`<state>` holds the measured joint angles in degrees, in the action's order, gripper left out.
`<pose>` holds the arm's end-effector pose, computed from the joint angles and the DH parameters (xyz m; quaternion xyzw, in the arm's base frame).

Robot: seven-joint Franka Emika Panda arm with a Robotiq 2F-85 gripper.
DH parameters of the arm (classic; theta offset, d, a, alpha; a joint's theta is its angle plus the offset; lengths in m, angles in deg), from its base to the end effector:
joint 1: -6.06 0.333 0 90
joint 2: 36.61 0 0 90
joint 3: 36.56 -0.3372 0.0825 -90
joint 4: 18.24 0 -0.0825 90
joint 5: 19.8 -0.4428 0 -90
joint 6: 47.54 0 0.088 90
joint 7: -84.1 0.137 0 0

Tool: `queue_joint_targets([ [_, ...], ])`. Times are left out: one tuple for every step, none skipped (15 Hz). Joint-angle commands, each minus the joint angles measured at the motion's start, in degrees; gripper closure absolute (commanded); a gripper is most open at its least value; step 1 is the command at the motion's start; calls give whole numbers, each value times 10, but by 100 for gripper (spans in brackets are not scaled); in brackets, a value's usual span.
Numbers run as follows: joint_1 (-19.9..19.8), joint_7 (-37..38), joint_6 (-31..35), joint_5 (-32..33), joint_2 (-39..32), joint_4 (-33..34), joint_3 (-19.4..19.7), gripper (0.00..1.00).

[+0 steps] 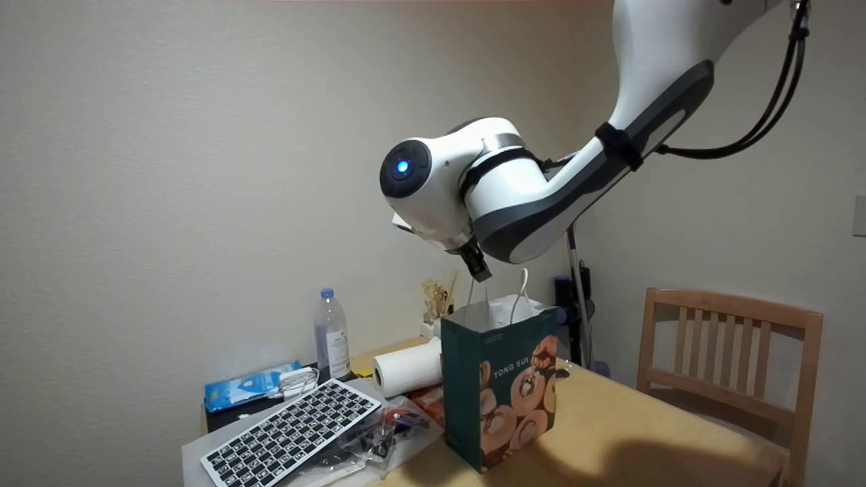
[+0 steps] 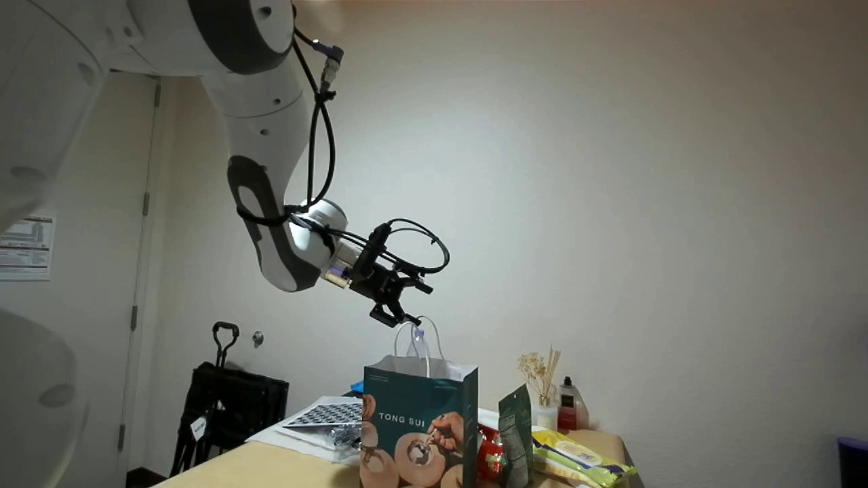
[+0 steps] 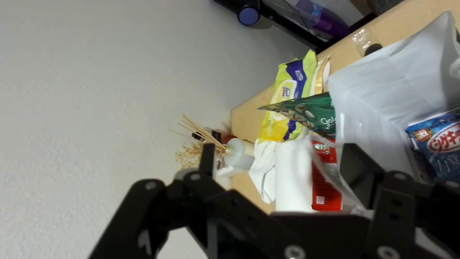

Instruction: Put the sachet on the table in the paper bag

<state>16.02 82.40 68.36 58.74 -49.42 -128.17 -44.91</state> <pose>0.6726 0.1307 0.3829 0.7167 0.4398 0.0371 0.5400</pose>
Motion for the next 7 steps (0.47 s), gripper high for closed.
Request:
queue_joint_targets([
  [25,30,-46,71,46,-29,-10,0],
  [33,36,-65,89,56,-32,-15,0],
  [40,39,-88,106,62,-33,-20,0],
  [47,42,-109,118,67,-33,-26,0],
  [52,41,-133,122,69,-29,-31,0],
  [41,21,-107,98,42,-1,-30,0],
  [45,21,-114,98,46,0,-35,0],
])
